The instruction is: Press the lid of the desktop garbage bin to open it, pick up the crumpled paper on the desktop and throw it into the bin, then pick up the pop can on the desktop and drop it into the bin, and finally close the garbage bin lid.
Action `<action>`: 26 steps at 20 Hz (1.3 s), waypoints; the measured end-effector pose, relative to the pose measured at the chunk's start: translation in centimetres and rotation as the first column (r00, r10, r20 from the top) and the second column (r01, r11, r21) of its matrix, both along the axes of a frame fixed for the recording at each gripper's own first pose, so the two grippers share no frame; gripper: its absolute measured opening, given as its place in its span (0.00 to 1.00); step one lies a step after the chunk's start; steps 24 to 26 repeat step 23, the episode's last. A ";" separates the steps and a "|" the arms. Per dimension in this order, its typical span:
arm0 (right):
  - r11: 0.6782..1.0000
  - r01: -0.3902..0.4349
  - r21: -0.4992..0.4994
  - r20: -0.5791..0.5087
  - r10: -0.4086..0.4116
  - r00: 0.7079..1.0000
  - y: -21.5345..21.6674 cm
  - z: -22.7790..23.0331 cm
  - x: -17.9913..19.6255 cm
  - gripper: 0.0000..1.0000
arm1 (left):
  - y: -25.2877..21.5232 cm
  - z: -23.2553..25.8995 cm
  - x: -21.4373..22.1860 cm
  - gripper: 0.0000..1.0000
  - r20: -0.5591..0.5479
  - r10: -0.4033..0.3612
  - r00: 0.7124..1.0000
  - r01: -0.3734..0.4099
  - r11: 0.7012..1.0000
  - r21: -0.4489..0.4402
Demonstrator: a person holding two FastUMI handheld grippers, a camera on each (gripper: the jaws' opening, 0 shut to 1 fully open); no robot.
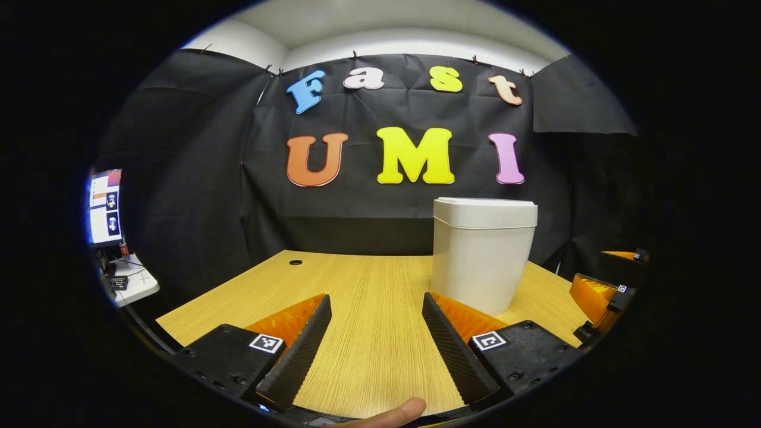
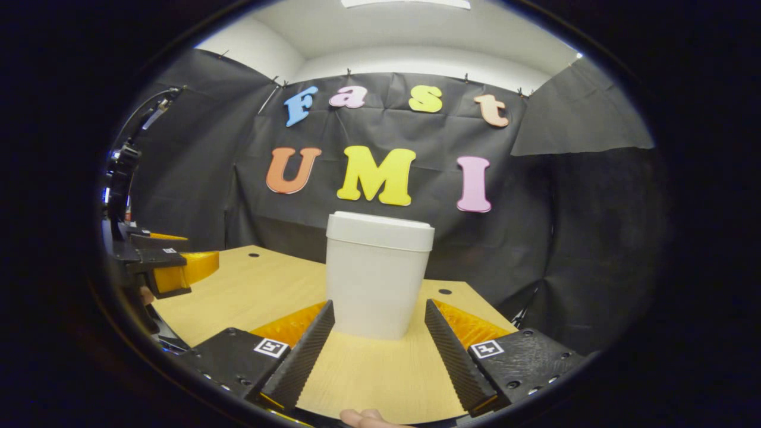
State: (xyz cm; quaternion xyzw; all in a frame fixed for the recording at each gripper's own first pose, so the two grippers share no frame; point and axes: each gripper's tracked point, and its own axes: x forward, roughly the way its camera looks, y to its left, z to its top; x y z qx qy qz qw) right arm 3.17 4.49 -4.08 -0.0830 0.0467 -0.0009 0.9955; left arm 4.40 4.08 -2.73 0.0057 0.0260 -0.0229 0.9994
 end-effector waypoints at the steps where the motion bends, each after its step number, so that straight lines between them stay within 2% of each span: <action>1: 1.000 0.000 0.000 -0.001 0.000 1.000 0.0 -0.1 0.0 0.97 | 0.0 -0.1 0.0 0.99 -0.003 -0.001 1.000 0.001 1.000 0.001; 26: 0.999 0.031 0.025 -0.004 -0.031 1.000 -1.2 -0.7 0.0 0.95 | -0.1 -0.6 0.4 0.99 -0.016 0.002 1.000 -0.002 1.000 0.014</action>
